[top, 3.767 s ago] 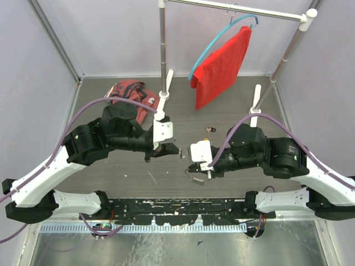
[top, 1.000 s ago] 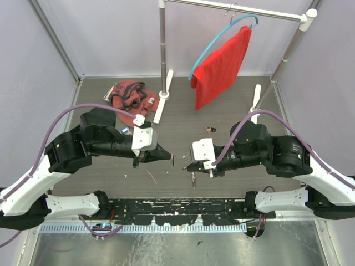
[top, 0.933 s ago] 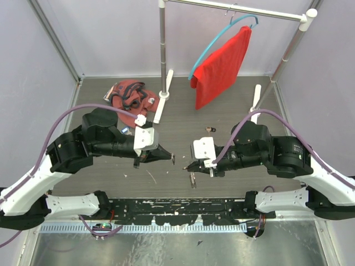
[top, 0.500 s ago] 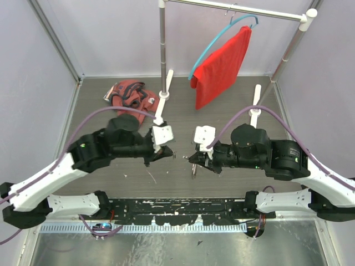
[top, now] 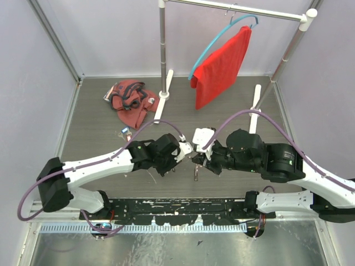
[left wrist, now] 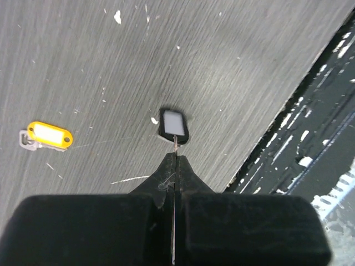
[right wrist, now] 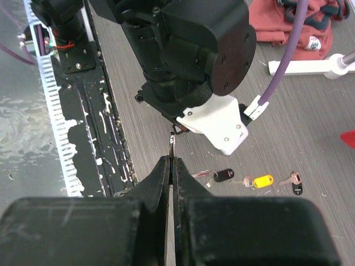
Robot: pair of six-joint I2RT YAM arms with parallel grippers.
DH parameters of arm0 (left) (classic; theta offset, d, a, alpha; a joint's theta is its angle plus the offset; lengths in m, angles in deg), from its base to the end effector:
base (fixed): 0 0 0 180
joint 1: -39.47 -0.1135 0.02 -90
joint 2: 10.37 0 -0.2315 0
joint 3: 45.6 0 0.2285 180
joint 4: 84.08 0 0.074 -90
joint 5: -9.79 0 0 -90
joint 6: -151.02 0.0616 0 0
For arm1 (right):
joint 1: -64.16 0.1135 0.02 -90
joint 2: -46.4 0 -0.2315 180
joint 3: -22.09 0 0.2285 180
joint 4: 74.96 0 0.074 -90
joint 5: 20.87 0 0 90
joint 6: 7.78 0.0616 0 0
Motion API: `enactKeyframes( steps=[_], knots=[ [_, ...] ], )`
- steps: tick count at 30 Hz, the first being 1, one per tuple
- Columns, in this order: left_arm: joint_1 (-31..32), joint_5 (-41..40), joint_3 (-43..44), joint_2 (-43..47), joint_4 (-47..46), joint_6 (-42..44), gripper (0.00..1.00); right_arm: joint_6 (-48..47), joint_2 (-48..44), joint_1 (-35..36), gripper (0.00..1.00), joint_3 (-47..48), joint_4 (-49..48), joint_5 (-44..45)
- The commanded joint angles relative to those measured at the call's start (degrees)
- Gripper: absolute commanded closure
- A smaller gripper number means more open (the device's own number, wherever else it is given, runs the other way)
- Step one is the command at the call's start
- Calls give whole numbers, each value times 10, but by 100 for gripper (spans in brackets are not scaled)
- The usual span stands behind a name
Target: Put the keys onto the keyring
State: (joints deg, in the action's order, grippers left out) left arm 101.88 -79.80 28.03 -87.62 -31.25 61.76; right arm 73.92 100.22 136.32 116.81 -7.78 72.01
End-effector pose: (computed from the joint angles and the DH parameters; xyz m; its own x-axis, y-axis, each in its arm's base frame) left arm 0.1255 -0.2412 0.2119 -0.3745 0.7445 -0.5527 0.8930 0.4500 0.0012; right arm 0.0573 0.1681 0.3900 0.0010 -0.4674 -0.8840 -0.9467 0.2844 -0.1514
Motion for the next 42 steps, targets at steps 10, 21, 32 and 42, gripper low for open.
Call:
enactKeyframes(
  steps=[10, 21, 32, 42],
  knots=[
    [-10, -31, -32, -56, -69, -23, 78, 31, -39, -2, 99, -27, 4, 51],
    [-10, 0, -37, 148, -104, -22, 57, 69, -38, -2, 99, -75, -9, 32],
    [-10, 133, -35, 301, -199, -54, 42, 58, -30, -92, 99, -109, -111, -146],
    [-11, 239, 10, 251, -212, -60, 39, 24, -10, -105, 99, -91, -129, -220]
  ],
)
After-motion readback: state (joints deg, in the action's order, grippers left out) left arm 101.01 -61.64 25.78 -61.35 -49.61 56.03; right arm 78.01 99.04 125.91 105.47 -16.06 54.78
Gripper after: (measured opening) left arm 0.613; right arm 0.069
